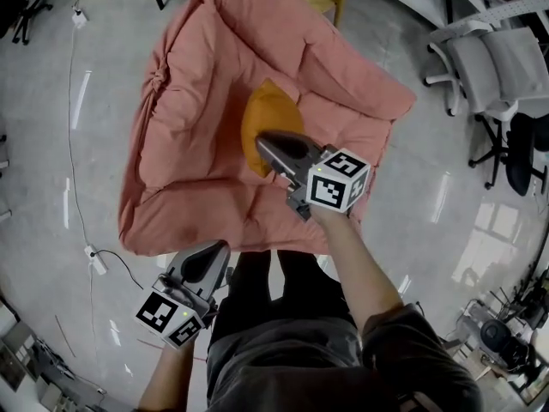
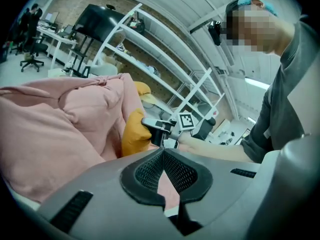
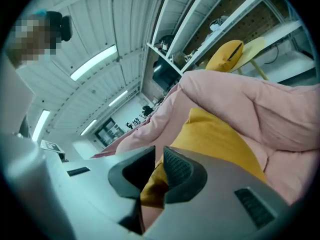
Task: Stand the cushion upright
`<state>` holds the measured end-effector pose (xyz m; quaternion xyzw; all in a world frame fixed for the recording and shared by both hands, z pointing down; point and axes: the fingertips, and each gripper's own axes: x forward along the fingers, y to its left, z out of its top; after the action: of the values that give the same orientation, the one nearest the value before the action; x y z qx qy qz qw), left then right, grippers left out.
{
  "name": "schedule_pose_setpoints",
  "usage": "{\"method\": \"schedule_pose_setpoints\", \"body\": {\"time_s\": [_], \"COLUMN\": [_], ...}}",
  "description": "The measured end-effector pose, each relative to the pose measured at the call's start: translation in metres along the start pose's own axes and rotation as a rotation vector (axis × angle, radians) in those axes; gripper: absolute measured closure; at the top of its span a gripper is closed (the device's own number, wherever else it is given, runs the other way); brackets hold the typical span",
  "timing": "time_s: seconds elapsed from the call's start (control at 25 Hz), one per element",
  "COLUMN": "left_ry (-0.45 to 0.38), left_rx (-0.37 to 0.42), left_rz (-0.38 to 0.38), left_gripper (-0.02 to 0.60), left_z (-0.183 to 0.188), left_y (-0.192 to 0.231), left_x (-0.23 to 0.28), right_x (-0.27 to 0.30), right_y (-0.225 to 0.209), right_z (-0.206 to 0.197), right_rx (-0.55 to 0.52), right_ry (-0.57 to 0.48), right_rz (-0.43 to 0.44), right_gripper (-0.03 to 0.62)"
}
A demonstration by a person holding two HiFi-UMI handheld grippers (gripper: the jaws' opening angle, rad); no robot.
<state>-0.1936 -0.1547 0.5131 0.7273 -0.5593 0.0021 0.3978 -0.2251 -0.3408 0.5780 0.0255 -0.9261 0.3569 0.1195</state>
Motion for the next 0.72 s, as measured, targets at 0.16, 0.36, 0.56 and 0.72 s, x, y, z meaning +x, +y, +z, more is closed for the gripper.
{"method": "schedule_pose_setpoints", "body": {"time_s": [0.16,0.36,0.56,0.72], "left_ry": [-0.016,-0.034,-0.050,-0.064], "left_rx": [-0.002,-0.002,-0.008,0.014], "left_rz": [-0.009,-0.021,-0.034,-0.051], "left_gripper": [0.572,0.572,0.572,0.572], "left_z": [0.003,0.008,0.014,0.026], "left_y": [0.002,-0.004,-0.005,-0.009], "left_x": [-0.003,-0.006,-0.010,-0.007], "right_x": [0.046,0.088,0.075,0.051], "right_y": [0.012,0.022,0.032,0.030], "right_z": [-0.011,-0.025,-0.024,-0.021], "right_rx": [-0.062,-0.046,-0.091,-0.096], "right_ry": [0.053,0.118,0.138,0.125], "right_rz": [0.012,0.061,0.042,0.025], "right_gripper": [0.540,0.540,0.540,0.540]}}
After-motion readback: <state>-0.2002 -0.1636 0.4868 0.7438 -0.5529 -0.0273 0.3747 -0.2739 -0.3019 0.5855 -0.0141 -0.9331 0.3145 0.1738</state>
